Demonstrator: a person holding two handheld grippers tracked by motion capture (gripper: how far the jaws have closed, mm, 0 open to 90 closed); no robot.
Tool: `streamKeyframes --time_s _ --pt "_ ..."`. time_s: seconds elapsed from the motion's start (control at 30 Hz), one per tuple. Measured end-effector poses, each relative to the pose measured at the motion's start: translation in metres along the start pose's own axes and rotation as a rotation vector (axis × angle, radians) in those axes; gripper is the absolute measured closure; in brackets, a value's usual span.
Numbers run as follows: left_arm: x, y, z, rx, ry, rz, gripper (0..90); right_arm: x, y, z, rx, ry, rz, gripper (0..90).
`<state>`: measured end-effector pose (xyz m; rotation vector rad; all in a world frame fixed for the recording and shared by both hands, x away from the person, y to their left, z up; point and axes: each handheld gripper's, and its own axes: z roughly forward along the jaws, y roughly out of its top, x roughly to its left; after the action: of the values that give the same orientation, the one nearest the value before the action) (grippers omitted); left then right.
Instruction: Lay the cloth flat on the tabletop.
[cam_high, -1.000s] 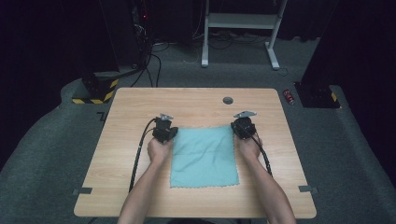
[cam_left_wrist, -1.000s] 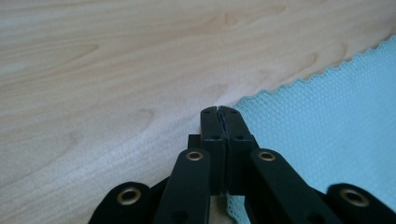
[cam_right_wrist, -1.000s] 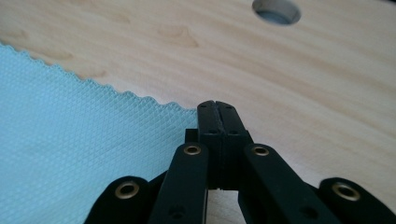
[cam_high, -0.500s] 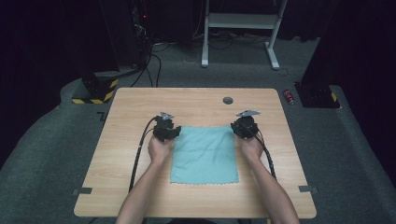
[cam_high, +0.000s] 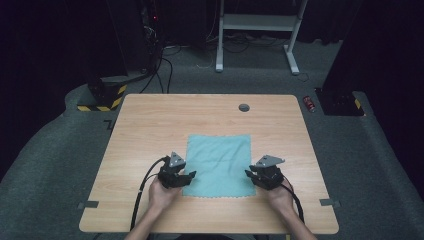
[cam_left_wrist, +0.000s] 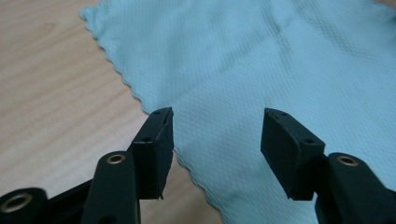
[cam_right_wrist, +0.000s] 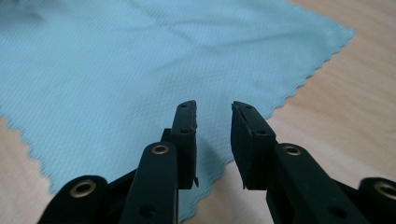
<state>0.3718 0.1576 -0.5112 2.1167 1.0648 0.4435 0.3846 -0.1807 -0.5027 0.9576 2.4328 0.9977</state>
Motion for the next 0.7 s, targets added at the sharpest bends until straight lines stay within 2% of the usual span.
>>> streamKeyframes --time_s 0.17,0.3,0.43,0.47,0.63,0.7 --pt "-0.006 -0.012 -0.009 0.015 0.035 0.036 42.5 0.01 -0.008 -0.004 -0.003 0.002 -0.012 70.8" --pt "-0.007 -0.022 -0.013 0.03 0.042 0.045 42.4 0.014 -0.018 -0.006 0.015 -0.003 -0.023 69.8" --pt "-0.007 -0.028 -0.017 0.013 0.03 0.016 42.6 0.014 -0.028 -0.01 0.02 0.004 -0.004 69.6" --pt "-0.007 -0.03 -0.018 0.008 0.027 0.011 42.6 0.014 -0.029 -0.011 0.022 0.0 -0.014 69.4" --pt "-0.009 -0.037 -0.028 0.025 0.016 -0.005 42.9 0.015 -0.033 -0.018 0.034 -0.008 -0.021 68.0" --pt "-0.011 -0.035 -0.029 0.0 0.007 -0.004 42.8 0.016 -0.032 -0.019 0.018 -0.01 -0.014 67.4"
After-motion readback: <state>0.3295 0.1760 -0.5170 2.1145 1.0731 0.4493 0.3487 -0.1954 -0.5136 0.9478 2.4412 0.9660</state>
